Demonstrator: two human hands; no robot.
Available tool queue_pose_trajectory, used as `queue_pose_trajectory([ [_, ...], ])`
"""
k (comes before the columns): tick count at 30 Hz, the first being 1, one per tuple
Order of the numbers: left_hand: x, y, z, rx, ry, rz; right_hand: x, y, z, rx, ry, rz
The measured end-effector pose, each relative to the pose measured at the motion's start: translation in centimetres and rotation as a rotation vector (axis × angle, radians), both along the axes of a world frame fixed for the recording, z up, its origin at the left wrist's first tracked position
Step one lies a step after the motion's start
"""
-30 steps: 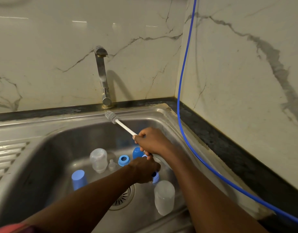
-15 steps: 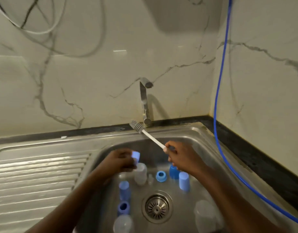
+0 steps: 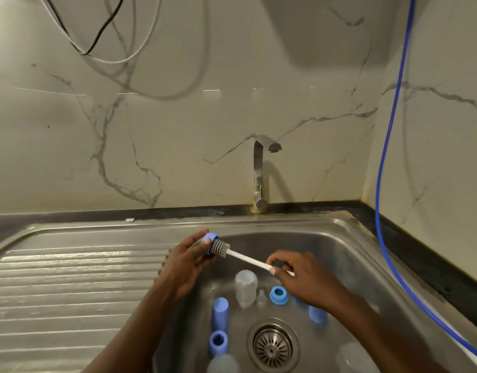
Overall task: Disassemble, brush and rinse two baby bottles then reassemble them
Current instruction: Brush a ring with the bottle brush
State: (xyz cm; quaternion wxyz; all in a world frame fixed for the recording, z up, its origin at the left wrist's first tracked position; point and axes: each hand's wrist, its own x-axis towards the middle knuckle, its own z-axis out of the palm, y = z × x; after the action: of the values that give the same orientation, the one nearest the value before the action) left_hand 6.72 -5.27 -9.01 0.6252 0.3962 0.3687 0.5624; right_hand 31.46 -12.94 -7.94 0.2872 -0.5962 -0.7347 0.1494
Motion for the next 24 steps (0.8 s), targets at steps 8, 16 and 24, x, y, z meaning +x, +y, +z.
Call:
queue_pose_trajectory([
  [8,-0.4,0.0,0.1,-0.108,-0.111,0.034,-1.7,-0.5,-0.5,0.028,-0.025,0.012],
  [16,0.0,0.1,0.4,-0.105,-0.169,-0.023,-2.8,-0.7,0.0,-0.008,0.058,0.066],
  [24,-0.4,0.4,0.4,-0.151,-0.159,0.020,-2.6,-0.6,-0.1,0.083,-0.032,-0.010],
])
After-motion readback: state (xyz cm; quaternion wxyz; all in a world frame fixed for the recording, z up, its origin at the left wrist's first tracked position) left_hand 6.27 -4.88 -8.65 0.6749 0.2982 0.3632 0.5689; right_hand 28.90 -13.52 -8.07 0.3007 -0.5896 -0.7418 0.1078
